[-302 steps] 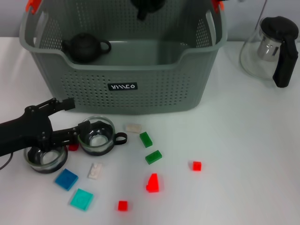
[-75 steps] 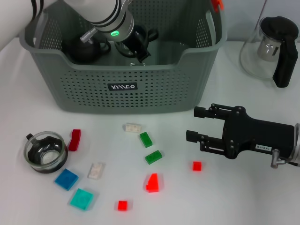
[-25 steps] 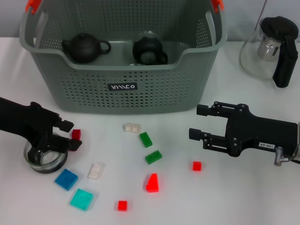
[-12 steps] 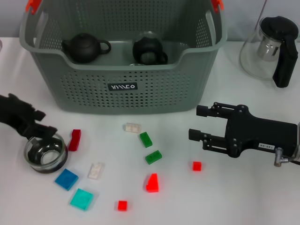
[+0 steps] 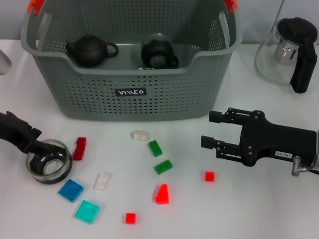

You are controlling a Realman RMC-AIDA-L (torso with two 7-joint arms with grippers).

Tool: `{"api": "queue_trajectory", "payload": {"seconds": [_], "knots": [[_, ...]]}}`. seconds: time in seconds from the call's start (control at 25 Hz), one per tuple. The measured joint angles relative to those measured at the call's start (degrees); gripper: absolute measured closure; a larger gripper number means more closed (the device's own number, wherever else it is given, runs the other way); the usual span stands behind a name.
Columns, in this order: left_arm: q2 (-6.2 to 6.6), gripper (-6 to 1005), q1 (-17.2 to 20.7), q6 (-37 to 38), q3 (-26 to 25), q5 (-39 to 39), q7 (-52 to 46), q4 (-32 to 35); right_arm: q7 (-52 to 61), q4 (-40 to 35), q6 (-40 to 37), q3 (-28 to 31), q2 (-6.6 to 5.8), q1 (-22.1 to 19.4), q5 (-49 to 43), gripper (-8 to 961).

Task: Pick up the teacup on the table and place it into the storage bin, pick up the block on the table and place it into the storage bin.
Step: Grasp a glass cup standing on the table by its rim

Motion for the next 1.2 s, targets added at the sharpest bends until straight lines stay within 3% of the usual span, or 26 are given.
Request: {"api": "queue_trajectory", "payload": {"seconds": [0.8,0.92,1.2], "knots": [[-0.63,432,-0.5,-4.7,5.3,1.6,-3.3,-2.2,0.0,0.0,0.3,-0.3,0.00,-0.5,0.0,269],[-0.62,490,-0.7,-4.3,5.5,1.6,-3.8,-2.2,0.0,0.0,0.3,-0.4,0.00,-0.5,0.0,269],[-0.40,774,-0.8,-3.5,6.1,1.6,-4.5,-2.3,0.0,0.0,0.3,-0.4,0.00,-0.5,0.0,269]]}}
